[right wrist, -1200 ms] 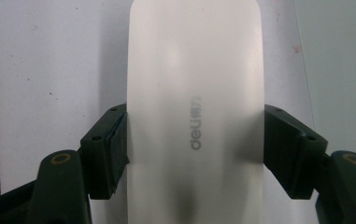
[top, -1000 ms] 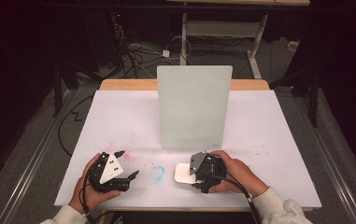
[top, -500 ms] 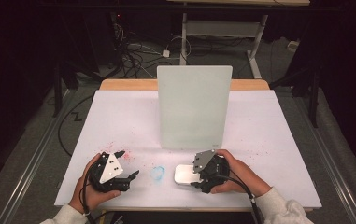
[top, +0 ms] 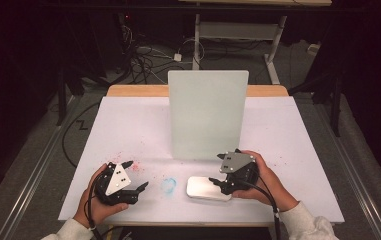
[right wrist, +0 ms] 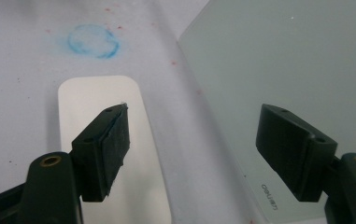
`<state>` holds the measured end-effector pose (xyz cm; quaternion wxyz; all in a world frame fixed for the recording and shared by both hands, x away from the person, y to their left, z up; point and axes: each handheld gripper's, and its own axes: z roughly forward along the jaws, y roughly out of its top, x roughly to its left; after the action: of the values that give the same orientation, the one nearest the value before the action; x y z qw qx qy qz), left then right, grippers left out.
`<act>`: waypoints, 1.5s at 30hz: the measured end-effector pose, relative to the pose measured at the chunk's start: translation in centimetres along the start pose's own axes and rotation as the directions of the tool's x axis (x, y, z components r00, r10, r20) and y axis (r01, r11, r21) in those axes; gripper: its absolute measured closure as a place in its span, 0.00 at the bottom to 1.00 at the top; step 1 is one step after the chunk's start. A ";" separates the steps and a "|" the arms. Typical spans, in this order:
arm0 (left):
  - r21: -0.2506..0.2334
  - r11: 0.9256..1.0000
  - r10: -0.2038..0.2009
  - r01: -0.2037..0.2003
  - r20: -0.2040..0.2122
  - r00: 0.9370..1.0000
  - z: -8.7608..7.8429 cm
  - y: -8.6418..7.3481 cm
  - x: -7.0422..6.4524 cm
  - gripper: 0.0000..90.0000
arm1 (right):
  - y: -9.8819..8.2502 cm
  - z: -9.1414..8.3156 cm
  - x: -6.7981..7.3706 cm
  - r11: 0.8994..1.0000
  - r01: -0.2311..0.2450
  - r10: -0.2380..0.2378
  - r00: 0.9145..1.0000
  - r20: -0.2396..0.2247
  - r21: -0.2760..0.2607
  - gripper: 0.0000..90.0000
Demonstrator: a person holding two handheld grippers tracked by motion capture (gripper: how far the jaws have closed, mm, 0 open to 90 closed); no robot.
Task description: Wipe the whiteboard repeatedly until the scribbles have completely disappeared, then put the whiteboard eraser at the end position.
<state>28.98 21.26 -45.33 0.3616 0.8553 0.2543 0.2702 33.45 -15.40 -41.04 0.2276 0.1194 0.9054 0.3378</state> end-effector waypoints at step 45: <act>-0.002 1.000 0.012 -0.012 -0.025 1.000 0.1 0.4 -0.2 0.22 | -11.7 -5.7 -0.3 0.951 -0.230 0.299 0.855 0.423 -0.209 0.19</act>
<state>29.03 20.79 -45.14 0.3577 0.8530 0.2534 0.2832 30.12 -27.39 -44.93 0.3901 0.3001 0.7749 0.3965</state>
